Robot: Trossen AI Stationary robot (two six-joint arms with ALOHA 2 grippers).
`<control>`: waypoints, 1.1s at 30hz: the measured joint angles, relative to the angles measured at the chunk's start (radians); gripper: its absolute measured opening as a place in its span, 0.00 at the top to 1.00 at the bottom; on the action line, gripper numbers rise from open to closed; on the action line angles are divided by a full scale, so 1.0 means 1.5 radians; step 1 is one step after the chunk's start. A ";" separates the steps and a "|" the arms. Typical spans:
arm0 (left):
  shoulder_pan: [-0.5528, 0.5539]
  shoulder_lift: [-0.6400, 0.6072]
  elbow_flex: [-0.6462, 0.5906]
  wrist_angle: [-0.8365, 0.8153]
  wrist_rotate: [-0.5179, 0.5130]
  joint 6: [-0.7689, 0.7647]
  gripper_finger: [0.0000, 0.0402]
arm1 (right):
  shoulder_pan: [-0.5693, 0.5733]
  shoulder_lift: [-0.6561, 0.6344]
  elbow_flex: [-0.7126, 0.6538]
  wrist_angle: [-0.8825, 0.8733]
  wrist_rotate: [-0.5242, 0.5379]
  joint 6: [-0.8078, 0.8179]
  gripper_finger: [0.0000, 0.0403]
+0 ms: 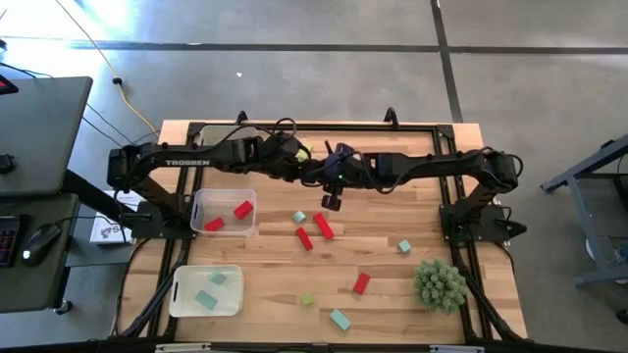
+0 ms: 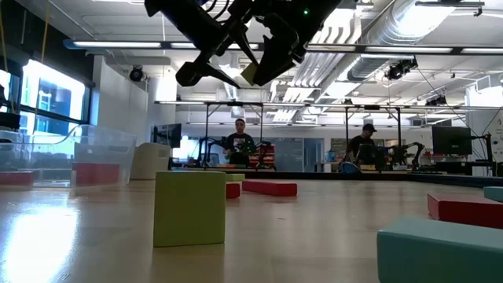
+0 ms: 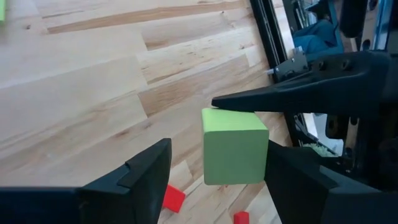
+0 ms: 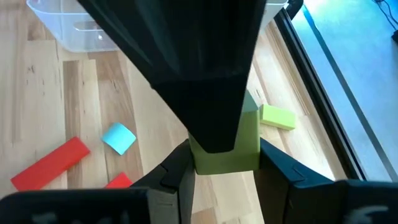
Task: Sort & place blocks by color
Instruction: Put the light green block into the gray bin
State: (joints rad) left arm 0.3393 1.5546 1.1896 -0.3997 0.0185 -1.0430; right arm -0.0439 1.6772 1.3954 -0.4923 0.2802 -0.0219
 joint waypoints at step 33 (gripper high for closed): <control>-0.004 0.001 -0.002 0.034 0.024 0.073 0.73 | 0.032 -0.001 0.000 -0.010 0.030 -0.058 0.73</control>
State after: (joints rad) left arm 0.3337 1.5562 1.1862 -0.3490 0.0540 -0.9331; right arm 0.0036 1.6756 1.3956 -0.5072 0.3251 -0.1097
